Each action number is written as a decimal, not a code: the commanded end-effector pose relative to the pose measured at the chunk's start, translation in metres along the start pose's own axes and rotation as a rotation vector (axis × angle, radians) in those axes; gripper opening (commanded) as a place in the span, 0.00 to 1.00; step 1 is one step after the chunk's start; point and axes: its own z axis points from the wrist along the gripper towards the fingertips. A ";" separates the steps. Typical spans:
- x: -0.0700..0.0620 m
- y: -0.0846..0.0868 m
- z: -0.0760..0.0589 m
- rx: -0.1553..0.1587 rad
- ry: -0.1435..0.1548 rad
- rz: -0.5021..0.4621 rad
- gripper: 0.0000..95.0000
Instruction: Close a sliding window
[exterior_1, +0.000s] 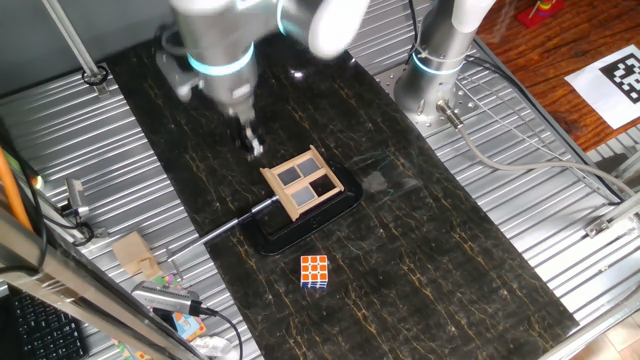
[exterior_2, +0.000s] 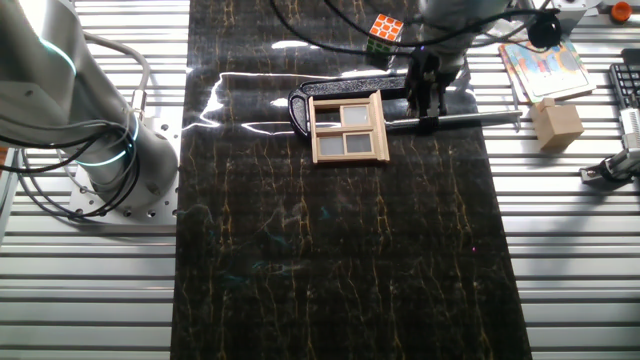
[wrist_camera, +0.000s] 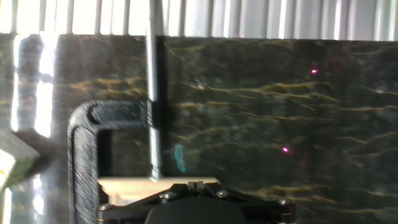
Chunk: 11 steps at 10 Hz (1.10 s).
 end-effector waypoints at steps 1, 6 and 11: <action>-0.001 0.002 0.017 -0.010 -0.001 -0.013 0.00; -0.002 0.004 0.028 0.000 0.008 -0.040 0.00; -0.001 0.003 0.026 0.002 -0.003 0.009 0.00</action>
